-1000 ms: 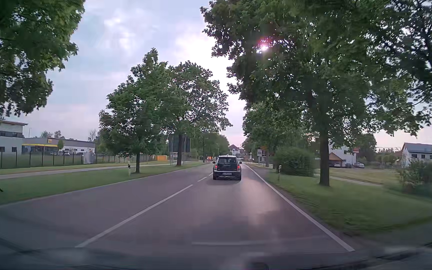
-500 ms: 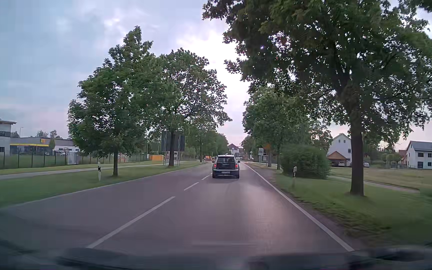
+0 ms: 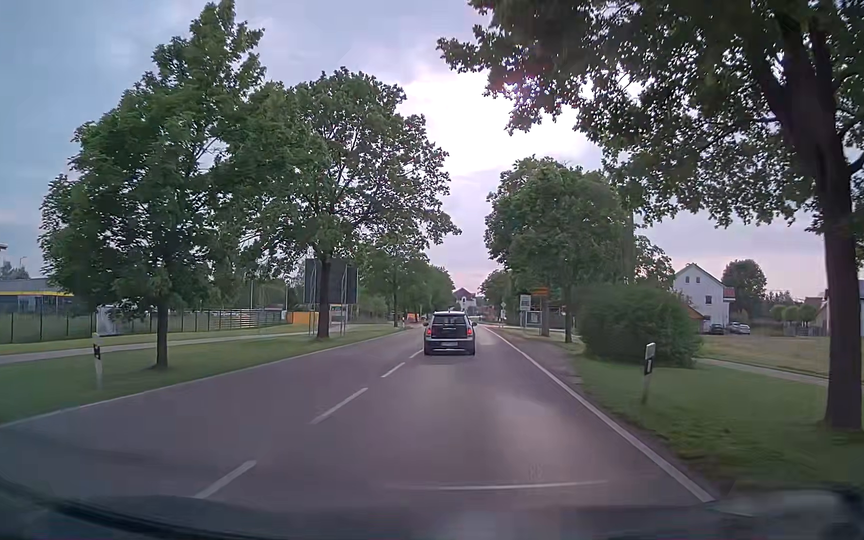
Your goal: Follow the waypoints while adhering to traffic rules and regulations
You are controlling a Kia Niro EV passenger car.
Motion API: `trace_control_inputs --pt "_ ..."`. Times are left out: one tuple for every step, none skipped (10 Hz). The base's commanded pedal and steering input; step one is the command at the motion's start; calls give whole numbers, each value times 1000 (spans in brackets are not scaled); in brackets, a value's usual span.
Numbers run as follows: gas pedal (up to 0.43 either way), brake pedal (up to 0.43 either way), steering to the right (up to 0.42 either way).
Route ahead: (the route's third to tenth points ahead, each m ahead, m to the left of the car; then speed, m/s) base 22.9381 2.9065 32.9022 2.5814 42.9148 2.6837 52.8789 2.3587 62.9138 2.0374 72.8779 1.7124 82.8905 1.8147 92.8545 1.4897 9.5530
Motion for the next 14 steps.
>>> trace_control_inputs --pt "197 0 5" --pt "197 0 7" --pt "197 0 7" --pt "197 0 6" --pt "197 0 6" --pt "189 0 6" --pt "189 0 5" --pt "189 0 5" --pt "189 0 5" --pt "189 0 5" --pt "189 0 5" --pt "189 0 5" --pt "189 0 4" --pt "189 0 3"
